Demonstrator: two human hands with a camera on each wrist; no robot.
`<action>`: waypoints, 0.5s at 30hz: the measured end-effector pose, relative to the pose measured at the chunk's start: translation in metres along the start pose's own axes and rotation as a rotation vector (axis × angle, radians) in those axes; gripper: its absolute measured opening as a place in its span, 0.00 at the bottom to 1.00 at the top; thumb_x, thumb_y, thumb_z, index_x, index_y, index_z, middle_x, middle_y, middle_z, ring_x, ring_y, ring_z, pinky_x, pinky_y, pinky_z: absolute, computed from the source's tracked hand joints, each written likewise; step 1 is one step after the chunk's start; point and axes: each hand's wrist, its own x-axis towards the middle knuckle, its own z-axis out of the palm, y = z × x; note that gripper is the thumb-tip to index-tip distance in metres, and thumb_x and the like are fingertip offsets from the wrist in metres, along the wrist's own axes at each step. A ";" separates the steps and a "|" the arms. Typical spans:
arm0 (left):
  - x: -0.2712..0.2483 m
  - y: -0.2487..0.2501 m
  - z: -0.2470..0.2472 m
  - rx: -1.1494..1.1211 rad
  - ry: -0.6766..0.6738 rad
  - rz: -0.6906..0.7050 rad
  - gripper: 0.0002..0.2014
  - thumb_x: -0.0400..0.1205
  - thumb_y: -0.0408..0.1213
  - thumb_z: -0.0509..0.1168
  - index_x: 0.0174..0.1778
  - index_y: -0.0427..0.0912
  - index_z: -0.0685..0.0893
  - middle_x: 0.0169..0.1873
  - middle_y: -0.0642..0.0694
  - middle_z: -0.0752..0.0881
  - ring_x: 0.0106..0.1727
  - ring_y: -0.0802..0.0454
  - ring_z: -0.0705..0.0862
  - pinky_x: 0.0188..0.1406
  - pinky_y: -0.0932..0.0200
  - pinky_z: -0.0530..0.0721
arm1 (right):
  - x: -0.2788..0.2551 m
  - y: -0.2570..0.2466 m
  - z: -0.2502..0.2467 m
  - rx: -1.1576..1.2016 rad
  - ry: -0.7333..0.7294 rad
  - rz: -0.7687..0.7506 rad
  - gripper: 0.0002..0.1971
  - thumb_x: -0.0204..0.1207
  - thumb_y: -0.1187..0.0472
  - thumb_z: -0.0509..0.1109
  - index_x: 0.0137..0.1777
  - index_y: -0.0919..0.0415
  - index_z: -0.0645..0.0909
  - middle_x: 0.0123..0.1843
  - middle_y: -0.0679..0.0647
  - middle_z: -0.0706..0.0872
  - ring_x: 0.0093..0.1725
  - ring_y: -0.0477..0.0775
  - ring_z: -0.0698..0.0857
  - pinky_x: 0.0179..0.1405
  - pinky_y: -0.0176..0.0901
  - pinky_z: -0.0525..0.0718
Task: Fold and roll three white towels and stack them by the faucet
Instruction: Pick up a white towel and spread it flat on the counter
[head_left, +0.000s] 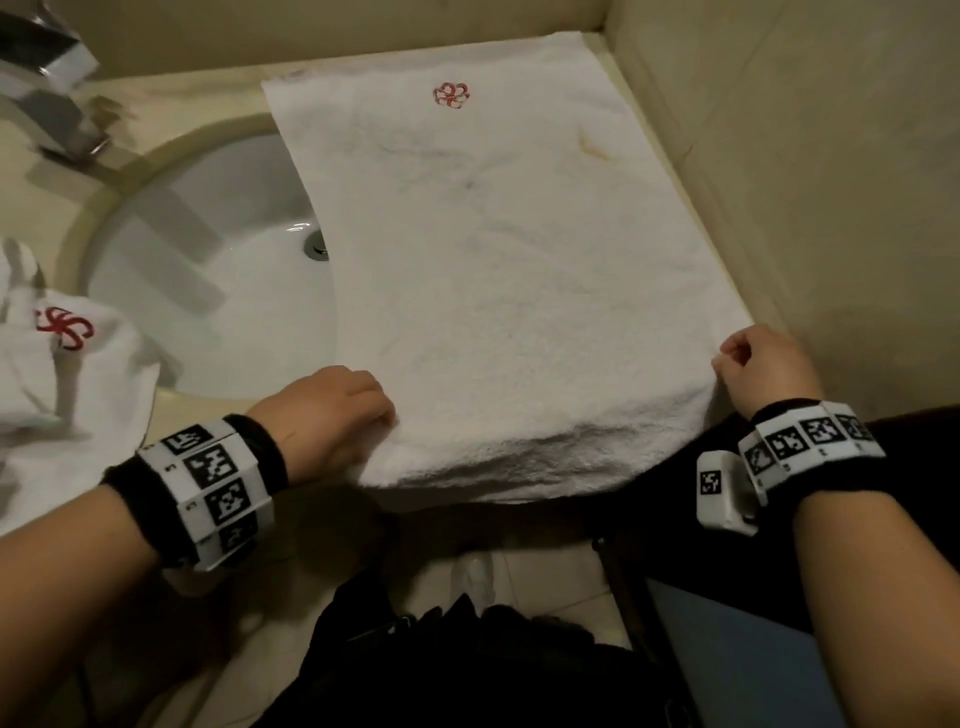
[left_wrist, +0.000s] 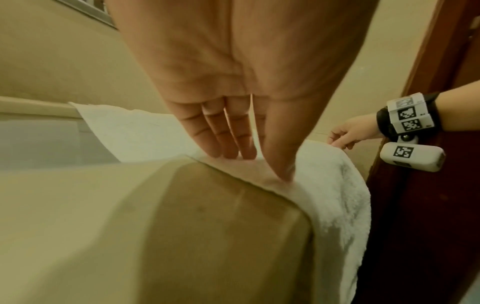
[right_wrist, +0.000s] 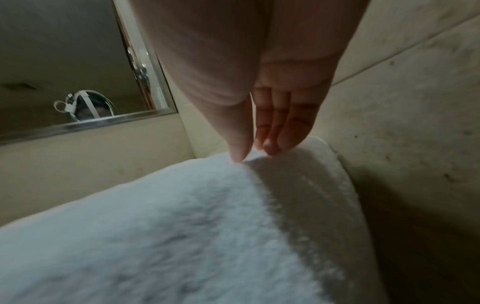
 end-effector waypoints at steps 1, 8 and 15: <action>-0.003 -0.005 -0.003 0.022 -0.003 0.048 0.16 0.71 0.30 0.70 0.55 0.42 0.85 0.53 0.41 0.85 0.52 0.39 0.83 0.52 0.47 0.83 | -0.008 -0.005 0.000 0.036 0.013 -0.016 0.06 0.74 0.64 0.66 0.49 0.65 0.80 0.54 0.67 0.84 0.52 0.67 0.81 0.53 0.52 0.78; 0.019 -0.023 -0.009 0.223 -0.159 0.123 0.14 0.81 0.38 0.57 0.63 0.51 0.77 0.65 0.51 0.76 0.64 0.49 0.72 0.61 0.58 0.72 | -0.090 -0.115 0.018 0.211 -0.243 -0.334 0.06 0.77 0.57 0.65 0.48 0.58 0.81 0.42 0.52 0.85 0.39 0.49 0.80 0.42 0.38 0.74; 0.038 -0.032 -0.023 -0.064 -0.096 0.126 0.11 0.80 0.38 0.59 0.57 0.45 0.78 0.57 0.44 0.83 0.55 0.44 0.80 0.51 0.56 0.74 | -0.174 -0.205 0.076 0.216 -0.502 -0.355 0.17 0.70 0.39 0.67 0.48 0.51 0.72 0.37 0.44 0.77 0.36 0.47 0.78 0.38 0.42 0.74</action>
